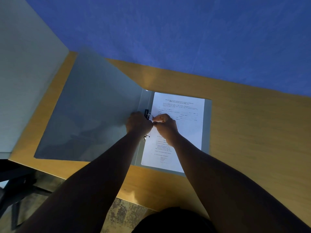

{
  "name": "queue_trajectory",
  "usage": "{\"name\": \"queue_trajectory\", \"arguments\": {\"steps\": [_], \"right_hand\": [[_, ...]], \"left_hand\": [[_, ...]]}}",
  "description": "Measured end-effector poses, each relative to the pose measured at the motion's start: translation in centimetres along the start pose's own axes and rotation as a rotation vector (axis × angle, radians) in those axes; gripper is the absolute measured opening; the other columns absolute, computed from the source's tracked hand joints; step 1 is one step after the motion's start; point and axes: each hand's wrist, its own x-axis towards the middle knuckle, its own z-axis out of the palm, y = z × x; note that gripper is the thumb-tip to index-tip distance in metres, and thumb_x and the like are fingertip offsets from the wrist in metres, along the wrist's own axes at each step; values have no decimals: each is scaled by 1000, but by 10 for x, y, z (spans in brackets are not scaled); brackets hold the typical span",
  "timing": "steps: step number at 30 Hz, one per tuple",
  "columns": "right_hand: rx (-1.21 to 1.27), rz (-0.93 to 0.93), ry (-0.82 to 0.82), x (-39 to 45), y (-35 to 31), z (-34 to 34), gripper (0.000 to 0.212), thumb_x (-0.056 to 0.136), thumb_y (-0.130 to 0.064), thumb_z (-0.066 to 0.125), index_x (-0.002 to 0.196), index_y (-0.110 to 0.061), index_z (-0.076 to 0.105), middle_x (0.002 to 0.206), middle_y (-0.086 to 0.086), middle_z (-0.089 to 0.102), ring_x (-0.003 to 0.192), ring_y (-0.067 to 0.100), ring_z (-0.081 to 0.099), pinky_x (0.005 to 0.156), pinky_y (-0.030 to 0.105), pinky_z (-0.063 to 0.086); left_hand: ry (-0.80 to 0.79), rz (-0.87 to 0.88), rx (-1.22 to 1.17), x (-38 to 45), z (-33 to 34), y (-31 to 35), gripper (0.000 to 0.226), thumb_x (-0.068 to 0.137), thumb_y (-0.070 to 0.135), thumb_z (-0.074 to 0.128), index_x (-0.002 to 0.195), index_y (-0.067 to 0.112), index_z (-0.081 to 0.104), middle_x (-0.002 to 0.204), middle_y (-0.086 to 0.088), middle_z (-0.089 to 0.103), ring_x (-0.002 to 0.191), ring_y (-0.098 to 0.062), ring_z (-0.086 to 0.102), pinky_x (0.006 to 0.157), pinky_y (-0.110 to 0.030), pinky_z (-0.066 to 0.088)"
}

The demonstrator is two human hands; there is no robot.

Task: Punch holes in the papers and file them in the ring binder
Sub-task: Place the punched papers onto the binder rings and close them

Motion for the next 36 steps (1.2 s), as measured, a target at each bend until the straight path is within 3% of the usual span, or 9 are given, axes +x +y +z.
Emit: {"name": "queue_trajectory", "arguments": {"steps": [3, 6, 8, 13, 16, 20, 24, 29, 36], "right_hand": [[-10, -31, -10, -2, -2, -4, 11, 87, -34, 63, 97, -33, 66, 110, -6, 64, 101, 21, 58, 87, 40, 55], [24, -31, -14, -3, -3, -8, 6, 88, -31, 63, 85, -36, 64, 109, -6, 66, 105, 21, 57, 91, 41, 52], [15, -25, -26, -3, -3, -9, 9, 88, -33, 62, 96, -33, 65, 113, -4, 65, 106, 21, 58, 91, 40, 52], [5, -37, -29, -4, -6, -12, 22, 92, -32, 61, 113, -27, 65, 118, -5, 65, 103, 18, 61, 84, 29, 53], [59, -36, -22, -7, -8, -16, 21, 94, -21, 59, 114, -23, 65, 116, -3, 67, 103, 19, 63, 79, 24, 54], [150, 8, -42, -13, -11, -23, 30, 94, -10, 55, 122, -19, 60, 119, -1, 64, 99, 15, 61, 60, 12, 45], [114, 2, -29, -17, -11, -26, 41, 92, -10, 54, 131, -24, 52, 127, -2, 58, 99, 14, 57, 57, 16, 45], [-63, -39, -25, -18, -16, -19, 66, 85, -25, 68, 143, -33, 38, 124, 2, 58, 114, 24, 54, 92, 44, 53], [-286, -56, -43, -16, -24, -16, 81, 85, -38, 71, 151, -35, 25, 137, 8, 45, 127, 29, 41, 100, 50, 46]], "left_hand": [[8, 25, 21, 2, -1, 0, 24, 78, 26, 68, 92, 6, 70, 89, -11, 68, 87, -31, 70, 64, -31, 50], [13, 48, 3, 3, -3, -4, 10, 75, 18, 67, 75, 9, 64, 66, -4, 60, 73, -28, 68, 54, -24, 43], [19, 63, -23, 1, -5, -4, 9, 74, 16, 66, 71, 10, 60, 62, -1, 56, 72, -28, 66, 51, -24, 38], [51, 80, -34, -2, -8, -1, 39, 76, 20, 73, 110, 11, 58, 102, -3, 69, 96, -26, 66, 69, -29, 47], [60, 137, -41, -2, -5, 1, 51, 72, 33, 80, 112, 12, 55, 103, -3, 69, 94, -25, 68, 71, -31, 54], [55, 147, -70, -3, -6, 2, 49, 73, 44, 77, 109, 18, 57, 99, 4, 69, 91, -19, 66, 67, -26, 47], [70, 104, -90, -4, -9, 0, 27, 75, 23, 66, 101, 26, 59, 96, 9, 68, 92, -18, 65, 71, -26, 50], [164, 205, -90, -1, -4, -15, 29, 79, 16, 69, 107, 23, 63, 111, 2, 64, 98, -20, 65, 77, -29, 50], [193, 314, -68, 0, 3, -17, 25, 93, 14, 54, 106, 21, 74, 105, -3, 70, 93, -25, 68, 79, -32, 54]]}}
